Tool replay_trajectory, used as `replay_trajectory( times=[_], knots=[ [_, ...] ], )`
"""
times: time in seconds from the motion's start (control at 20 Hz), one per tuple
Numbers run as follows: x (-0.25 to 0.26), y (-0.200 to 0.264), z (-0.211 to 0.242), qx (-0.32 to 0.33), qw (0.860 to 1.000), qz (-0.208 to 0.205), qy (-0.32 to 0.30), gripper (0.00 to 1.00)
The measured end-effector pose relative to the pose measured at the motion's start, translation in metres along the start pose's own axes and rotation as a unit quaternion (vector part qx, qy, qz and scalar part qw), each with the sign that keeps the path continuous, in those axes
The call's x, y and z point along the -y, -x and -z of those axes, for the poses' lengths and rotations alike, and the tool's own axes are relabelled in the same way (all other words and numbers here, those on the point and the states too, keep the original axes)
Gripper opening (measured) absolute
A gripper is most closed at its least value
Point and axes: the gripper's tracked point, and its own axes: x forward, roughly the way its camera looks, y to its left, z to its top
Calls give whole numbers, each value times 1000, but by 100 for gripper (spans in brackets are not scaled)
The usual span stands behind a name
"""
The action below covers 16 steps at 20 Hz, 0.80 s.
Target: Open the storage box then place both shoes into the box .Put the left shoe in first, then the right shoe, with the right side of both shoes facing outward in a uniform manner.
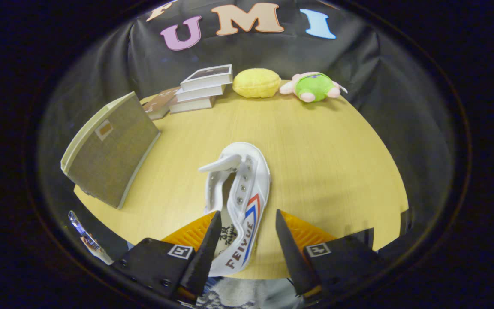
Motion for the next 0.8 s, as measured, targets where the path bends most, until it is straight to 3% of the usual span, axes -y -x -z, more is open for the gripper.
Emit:
replay_trajectory(
  times=[0.5, 0.6, 0.8],
  knots=[
    [6, -29, -1, -33, 998, 14, -46, 25],
    [15, -27, 3, -43, 998, 28, -47, 21],
    [16, -35, 8, -56, 995, 4, -82, 17]
  ],
)
